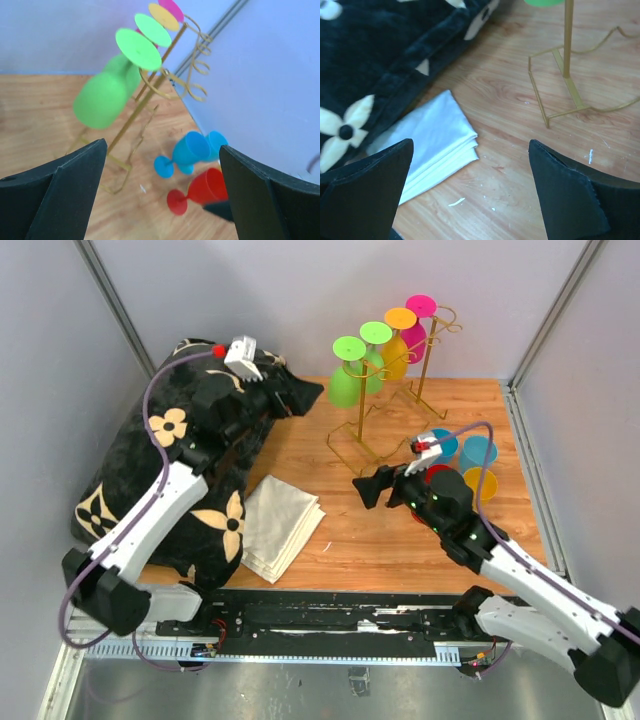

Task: Take the wine glass off the wine glass rack
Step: Pick up the wine glass from the wine rack.

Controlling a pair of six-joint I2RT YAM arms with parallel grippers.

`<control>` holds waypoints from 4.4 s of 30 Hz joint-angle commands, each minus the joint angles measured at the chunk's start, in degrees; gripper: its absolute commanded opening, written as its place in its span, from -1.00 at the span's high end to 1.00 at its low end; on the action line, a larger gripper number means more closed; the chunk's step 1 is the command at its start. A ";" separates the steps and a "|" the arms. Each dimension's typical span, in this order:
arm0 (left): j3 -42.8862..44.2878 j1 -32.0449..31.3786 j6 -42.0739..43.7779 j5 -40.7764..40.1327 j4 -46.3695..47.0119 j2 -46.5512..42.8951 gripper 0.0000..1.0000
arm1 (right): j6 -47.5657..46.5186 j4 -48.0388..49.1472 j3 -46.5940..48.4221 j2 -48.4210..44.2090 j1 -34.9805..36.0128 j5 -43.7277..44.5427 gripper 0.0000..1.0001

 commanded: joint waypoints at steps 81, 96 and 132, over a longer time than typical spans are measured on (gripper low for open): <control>43.81 7.29 -27.94 1.77 6.13 42.99 0.99 | 0.93 -38.42 7.10 -31.70 -0.61 9.04 -0.97; 41.59 9.92 -32.05 6.32 10.86 43.98 0.99 | 2.26 -39.68 7.26 -32.64 -0.63 10.87 -0.97; 23.39 11.79 -22.95 6.39 21.42 31.01 0.99 | 0.46 -39.09 8.90 -29.58 -0.62 9.59 -0.97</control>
